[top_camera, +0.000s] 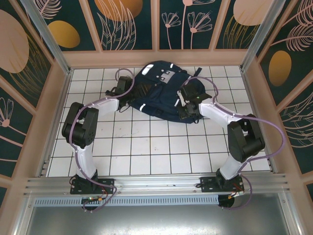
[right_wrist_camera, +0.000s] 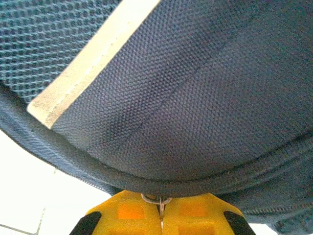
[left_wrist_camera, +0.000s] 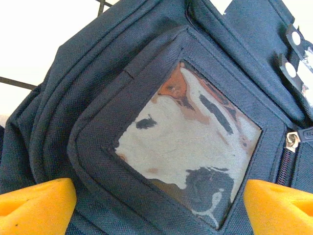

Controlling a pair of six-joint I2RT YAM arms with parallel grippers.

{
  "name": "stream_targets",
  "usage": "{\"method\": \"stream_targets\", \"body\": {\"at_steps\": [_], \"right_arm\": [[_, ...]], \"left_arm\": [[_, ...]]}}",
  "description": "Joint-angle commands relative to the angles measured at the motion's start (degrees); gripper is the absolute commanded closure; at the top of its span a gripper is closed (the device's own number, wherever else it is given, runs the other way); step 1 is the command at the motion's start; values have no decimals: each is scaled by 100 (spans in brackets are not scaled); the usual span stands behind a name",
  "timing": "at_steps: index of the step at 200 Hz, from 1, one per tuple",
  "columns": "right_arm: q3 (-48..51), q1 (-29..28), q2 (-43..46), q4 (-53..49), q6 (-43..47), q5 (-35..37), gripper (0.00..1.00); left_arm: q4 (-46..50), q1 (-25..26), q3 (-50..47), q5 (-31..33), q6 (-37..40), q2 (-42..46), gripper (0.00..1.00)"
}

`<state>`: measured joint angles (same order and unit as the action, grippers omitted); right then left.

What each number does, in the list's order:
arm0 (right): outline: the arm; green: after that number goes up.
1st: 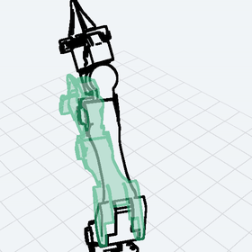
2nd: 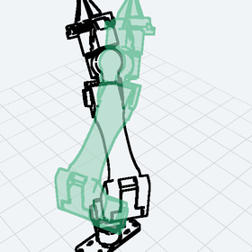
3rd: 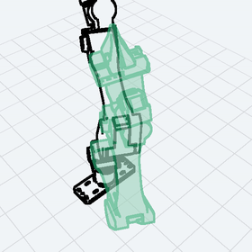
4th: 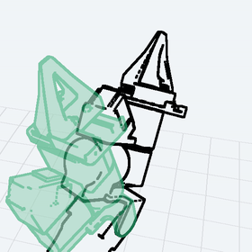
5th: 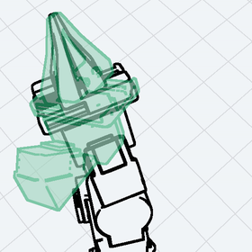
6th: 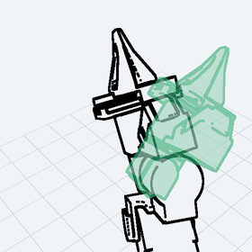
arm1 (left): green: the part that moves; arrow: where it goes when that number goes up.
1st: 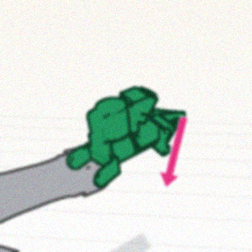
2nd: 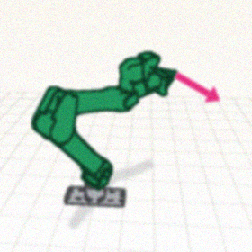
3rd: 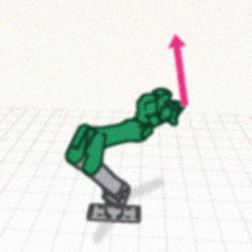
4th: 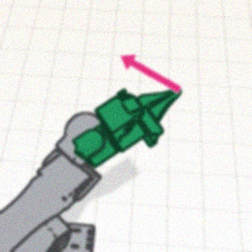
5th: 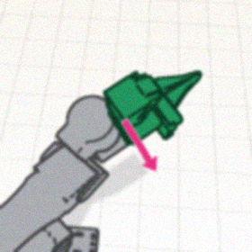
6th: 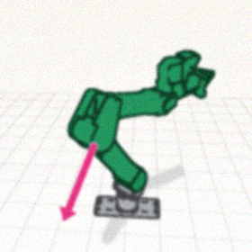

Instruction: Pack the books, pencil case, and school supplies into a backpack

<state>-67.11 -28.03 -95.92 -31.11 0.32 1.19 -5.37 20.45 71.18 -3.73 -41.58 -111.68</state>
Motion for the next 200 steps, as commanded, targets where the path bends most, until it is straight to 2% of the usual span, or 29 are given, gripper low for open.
{"method": "stream_targets", "body": {"at_steps": [1,19,44,79,112,144,151,172,189,200], "right_arm": [[-384,-298,-108,144,218,-952,100],[-689,-677,-351,378,180,-1239,100],[-1219,-908,-847,522,162,-1440,100],[-1927,-1181,-1334,745,56,-1854,100],[-2124,-1336,-1488,1221,-295,-2744,100],[-1861,-1380,-1389,1463,-691,-3089,100],[-1732,-1380,-1304,1567,-815,-3188,100],[-1247,-1380,-1013,1958,-1190,-3367,100],[-975,-1378,-834,2118,-1381,-3445,100],[-812,-1380,-737,2193,-1495,-3441,100]], "left_arm": [[706,-199,-334,-135,-170,406,10],[552,-191,-807,-401,-647,910,9],[74,-181,-1773,-811,-1463,1613,8],[-636,-105,-2864,-975,-2481,2241,6],[-1341,27,-3136,-1204,-3107,2242,9],[-2167,115,-3209,-1086,-3546,2001,15],[-2332,125,-3224,-1011,-3619,1908,19],[-2915,130,-3303,-937,-3855,1572,46],[-3300,135,-3372,-951,-4017,1380,57],[-3502,135,-3393,-988,-4042,1188,69]]}}
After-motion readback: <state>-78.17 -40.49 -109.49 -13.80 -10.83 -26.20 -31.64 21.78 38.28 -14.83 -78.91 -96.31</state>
